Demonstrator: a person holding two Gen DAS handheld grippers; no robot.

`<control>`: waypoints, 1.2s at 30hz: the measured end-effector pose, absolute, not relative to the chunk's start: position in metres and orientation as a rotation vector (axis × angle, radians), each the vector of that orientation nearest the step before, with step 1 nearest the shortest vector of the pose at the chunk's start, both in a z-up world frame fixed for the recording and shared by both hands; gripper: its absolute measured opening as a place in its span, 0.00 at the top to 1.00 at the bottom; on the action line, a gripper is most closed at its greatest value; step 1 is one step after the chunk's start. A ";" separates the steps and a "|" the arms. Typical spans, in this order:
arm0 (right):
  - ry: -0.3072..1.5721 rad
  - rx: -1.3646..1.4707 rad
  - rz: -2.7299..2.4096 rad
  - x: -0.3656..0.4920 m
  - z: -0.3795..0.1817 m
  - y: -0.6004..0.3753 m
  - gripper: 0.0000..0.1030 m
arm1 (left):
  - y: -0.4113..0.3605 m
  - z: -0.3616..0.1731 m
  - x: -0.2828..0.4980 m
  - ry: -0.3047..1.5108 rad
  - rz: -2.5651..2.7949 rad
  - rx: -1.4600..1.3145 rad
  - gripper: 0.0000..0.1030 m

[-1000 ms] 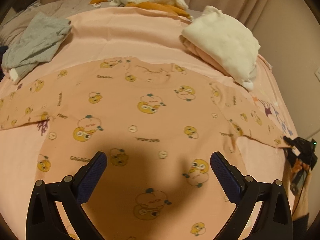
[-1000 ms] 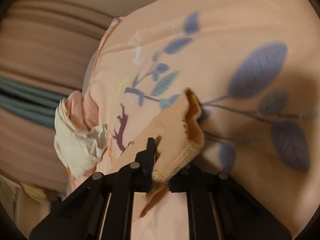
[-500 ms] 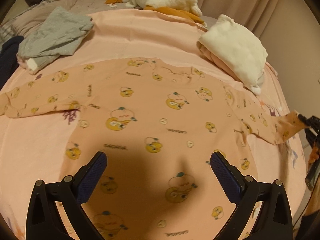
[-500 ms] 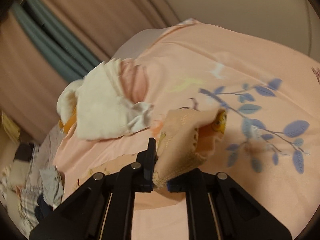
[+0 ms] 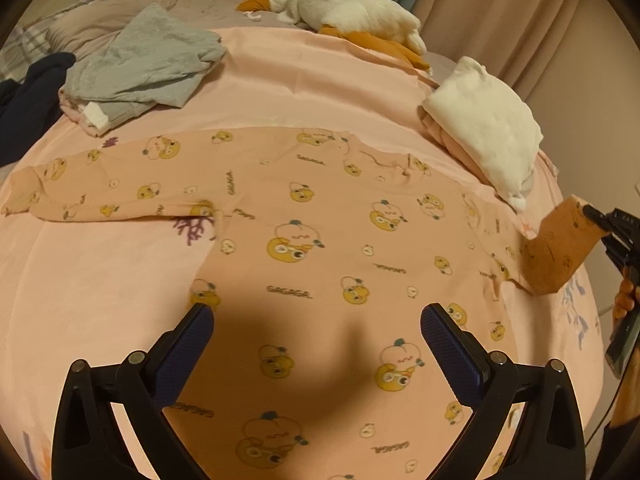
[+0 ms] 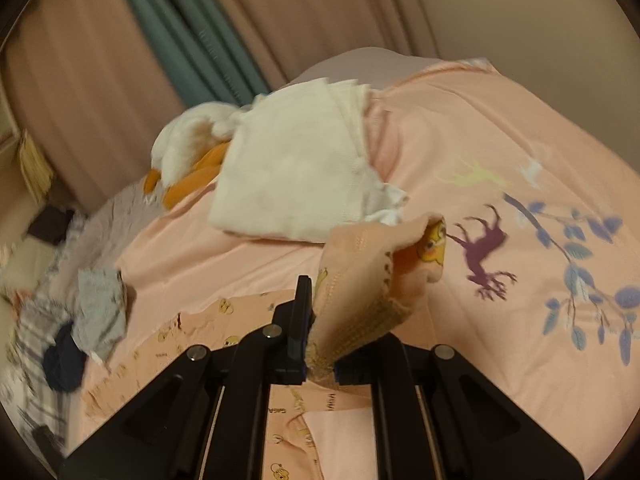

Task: Fold small clothes
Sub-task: 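Grasp the sleeve cuff with the right gripper and fold it across the body, then lay the sleeve on the shirt body and open the right gripper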

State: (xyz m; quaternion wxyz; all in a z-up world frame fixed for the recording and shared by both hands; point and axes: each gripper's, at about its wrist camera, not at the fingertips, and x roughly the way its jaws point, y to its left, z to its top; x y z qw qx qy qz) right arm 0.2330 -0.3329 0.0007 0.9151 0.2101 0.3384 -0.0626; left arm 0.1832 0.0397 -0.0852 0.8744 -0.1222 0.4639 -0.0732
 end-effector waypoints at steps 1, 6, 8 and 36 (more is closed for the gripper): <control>0.704 0.395 -0.125 0.238 0.002 -0.322 0.91 | 0.044 -0.085 0.182 0.966 -0.150 -0.260 0.01; 0.727 0.272 -0.065 0.259 0.004 -0.266 0.91 | 0.069 -0.087 0.184 0.959 -0.119 -0.300 0.01; 0.728 0.219 -0.034 0.270 0.006 -0.239 0.91 | 0.079 -0.089 0.185 0.957 -0.100 -0.312 0.01; 0.878 -0.221 0.481 0.320 -0.081 0.030 0.46 | 0.163 -0.089 0.191 0.934 0.074 -0.432 0.01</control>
